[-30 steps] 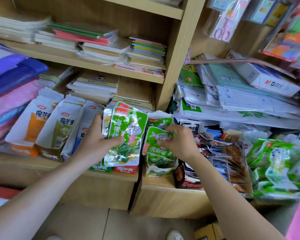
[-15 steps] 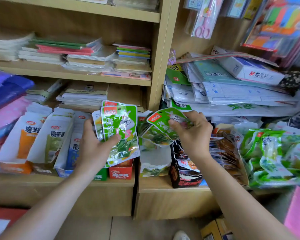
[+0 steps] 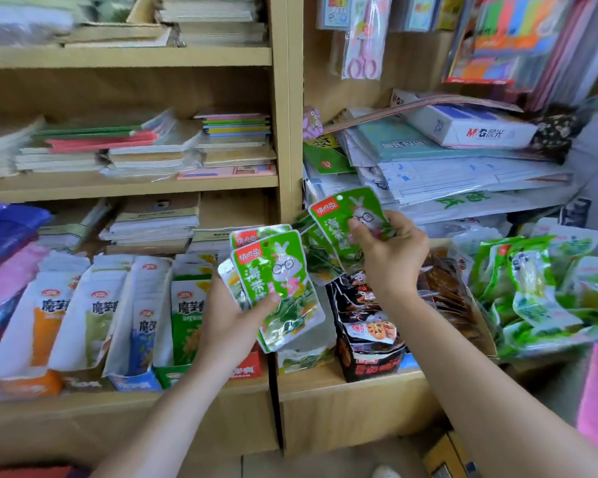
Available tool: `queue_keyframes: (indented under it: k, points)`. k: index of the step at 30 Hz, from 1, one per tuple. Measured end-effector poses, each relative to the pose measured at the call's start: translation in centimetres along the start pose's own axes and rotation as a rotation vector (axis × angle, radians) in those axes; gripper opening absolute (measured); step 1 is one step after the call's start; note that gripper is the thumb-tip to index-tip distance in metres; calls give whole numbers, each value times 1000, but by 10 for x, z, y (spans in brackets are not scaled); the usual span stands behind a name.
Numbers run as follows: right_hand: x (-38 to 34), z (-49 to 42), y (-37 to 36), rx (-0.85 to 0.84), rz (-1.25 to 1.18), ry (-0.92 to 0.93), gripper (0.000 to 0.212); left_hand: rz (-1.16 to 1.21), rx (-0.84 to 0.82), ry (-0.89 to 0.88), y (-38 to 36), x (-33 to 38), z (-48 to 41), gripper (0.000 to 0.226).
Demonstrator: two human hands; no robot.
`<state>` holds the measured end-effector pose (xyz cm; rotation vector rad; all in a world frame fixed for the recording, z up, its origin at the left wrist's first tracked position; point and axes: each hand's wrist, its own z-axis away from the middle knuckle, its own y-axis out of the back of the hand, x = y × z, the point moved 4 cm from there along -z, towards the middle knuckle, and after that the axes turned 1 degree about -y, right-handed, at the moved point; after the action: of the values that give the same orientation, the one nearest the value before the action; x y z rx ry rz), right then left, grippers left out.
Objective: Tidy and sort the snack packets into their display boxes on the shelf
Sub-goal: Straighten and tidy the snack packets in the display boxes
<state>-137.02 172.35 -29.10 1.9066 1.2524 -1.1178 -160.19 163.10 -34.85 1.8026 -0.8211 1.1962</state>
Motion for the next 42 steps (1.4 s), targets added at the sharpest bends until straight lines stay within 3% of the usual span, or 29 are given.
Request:
queue_keyframes:
  k: [4,9,14,21,28,31,32,35,38,42]
  points:
    - [-1,-5,11,70,-167,-103,20,-167,140,25,-15,4,-4,45]
    - [3,-10,17,92,-205,-156,22,-348,298,-45,-10,11,1,41]
    - [0,-11,21,119,-206,-141,21,-290,357,-5,-2,3,4,45]
    - [2,-11,26,109,-199,-173,20,-249,202,-57,-21,0,0,44]
    - [4,-9,32,162,-177,-125,45,-470,-33,-117,-56,-5,-14,40]
    - [-1,-8,39,192,-212,-101,23,-583,-69,-163,-62,-11,-21,32]
    - [-5,-8,43,207,-224,-86,18,-614,-67,-166,-63,-11,-22,34]
    - [-11,-9,54,194,-245,-51,27,-542,-43,-172,-65,-4,-24,59]
    - [-14,-7,58,150,-290,-55,18,-507,-35,-313,-59,9,-28,88]
    - [-15,-5,59,99,-321,-77,16,-821,-191,-510,-53,17,-42,88]
